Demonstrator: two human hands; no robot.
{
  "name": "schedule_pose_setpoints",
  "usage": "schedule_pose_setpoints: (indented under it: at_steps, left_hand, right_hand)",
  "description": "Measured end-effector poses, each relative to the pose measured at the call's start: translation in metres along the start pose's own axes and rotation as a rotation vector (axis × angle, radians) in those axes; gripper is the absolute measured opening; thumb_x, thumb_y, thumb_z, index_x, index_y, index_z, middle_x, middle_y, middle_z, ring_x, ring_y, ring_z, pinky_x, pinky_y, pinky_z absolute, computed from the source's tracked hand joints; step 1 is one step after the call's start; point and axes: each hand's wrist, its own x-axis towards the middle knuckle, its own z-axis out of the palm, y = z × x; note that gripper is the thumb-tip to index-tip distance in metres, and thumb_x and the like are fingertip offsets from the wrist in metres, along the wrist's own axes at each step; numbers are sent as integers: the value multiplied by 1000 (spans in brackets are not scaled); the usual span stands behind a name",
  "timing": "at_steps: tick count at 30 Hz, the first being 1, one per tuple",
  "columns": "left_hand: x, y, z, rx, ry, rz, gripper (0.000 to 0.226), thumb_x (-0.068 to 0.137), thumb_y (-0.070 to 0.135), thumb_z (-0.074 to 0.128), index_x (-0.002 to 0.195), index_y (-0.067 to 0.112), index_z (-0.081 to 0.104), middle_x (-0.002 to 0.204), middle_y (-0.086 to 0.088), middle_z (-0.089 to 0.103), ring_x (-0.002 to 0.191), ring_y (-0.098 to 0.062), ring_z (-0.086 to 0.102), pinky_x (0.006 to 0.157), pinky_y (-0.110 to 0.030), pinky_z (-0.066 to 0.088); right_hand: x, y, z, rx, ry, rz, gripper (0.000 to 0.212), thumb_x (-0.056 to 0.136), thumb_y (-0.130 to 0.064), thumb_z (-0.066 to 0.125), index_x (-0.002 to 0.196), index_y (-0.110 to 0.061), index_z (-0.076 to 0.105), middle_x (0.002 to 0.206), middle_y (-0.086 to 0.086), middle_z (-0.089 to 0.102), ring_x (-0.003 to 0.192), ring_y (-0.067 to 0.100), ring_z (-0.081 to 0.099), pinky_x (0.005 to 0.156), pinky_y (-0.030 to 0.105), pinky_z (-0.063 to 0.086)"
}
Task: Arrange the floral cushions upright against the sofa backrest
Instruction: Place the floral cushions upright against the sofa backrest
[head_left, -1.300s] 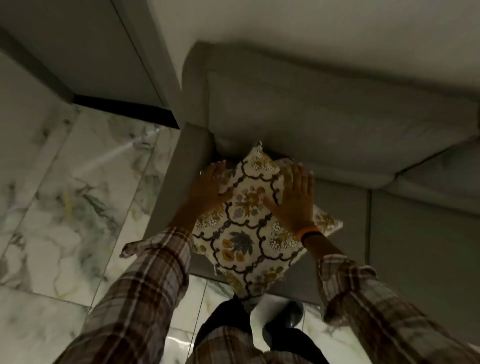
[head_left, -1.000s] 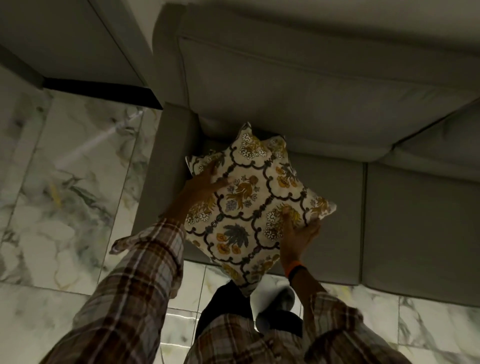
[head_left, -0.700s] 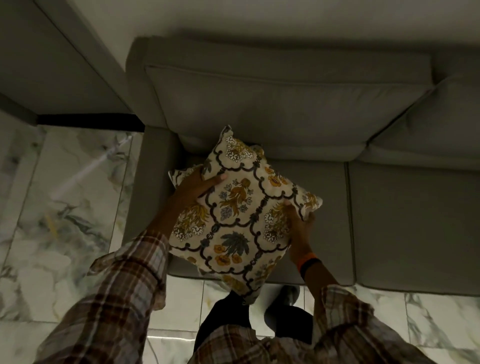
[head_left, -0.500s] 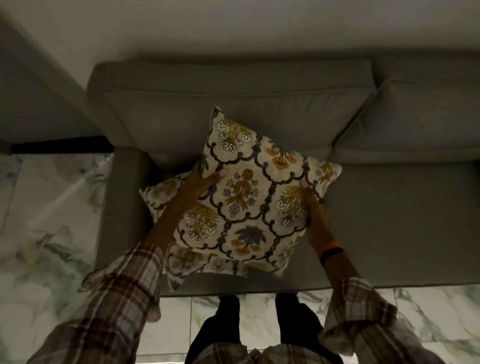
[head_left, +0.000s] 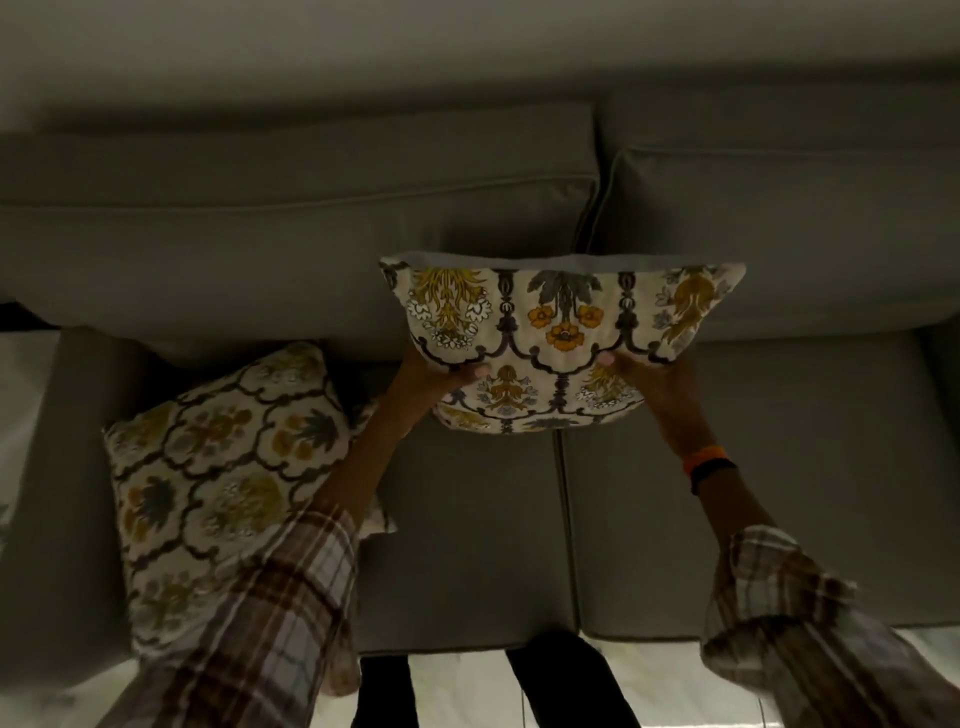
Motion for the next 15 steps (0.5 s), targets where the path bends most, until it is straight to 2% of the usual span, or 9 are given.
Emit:
schedule_pose_setpoints:
  at_steps: [2,5,7,8,11,12,14,15]
  left_hand:
    - [14,-9,17,10,5,-37,105,63,29,87,149,10,30,154,-11,39,142,-25,38,118,-44,33]
    - [29,-34,34,9,60,-125,97,69,12,86,148,11,30,154,-9,39,141,-26,39,115,-41,36]
    - [32,-51,39,7,84,-151,91,72,5,84,147,9,32,151,-11,43,140,-28,41,112,-41,40]
    - [31,-56,41,6,98,-153,90,73,4,83,147,9,32,150,-11,44,139,-28,42,110,-41,42]
    - [30,-63,43,2,142,-115,92,75,1,80,149,9,27,152,-12,40,140,-26,40,113,-44,40]
    - [30,-63,44,2,150,-109,93,75,-1,79,150,9,24,153,-12,38,140,-27,39,112,-41,40]
    - [29,-60,44,-28,148,-110,98,75,-6,77,151,8,17,155,-14,33,142,-27,36,107,-29,42]
    - [27,-58,44,-36,152,-108,102,75,-7,77,152,7,13,156,-14,31,143,-27,35,105,-25,42]
  right_hand:
    - [15,22,-16,-5,-22,12,78,86,2,82,155,-3,45,153,12,61,142,23,60,115,46,53]
    - [30,55,-24,-20,-32,100,78,80,7,85,149,0,51,144,12,67,132,21,68,110,47,57]
    - [35,73,-24,-68,-62,140,76,74,9,88,143,3,56,133,6,72,118,3,73,104,44,60]
    - [37,79,-23,-90,-60,149,77,72,8,90,141,4,58,131,6,73,114,-1,74,102,42,61]
    - [41,90,-23,-68,-25,164,80,71,3,93,142,3,56,138,13,71,125,19,73,104,46,61]
    - [41,91,-22,-62,-8,167,82,71,1,94,143,2,55,138,13,71,126,20,72,105,48,60]
    - [36,92,-15,-74,48,175,88,69,-4,96,145,-2,52,136,7,71,125,11,71,107,45,59]
    - [30,93,-8,-91,92,201,96,68,-7,98,149,-4,47,142,8,66,131,13,67,112,46,55]
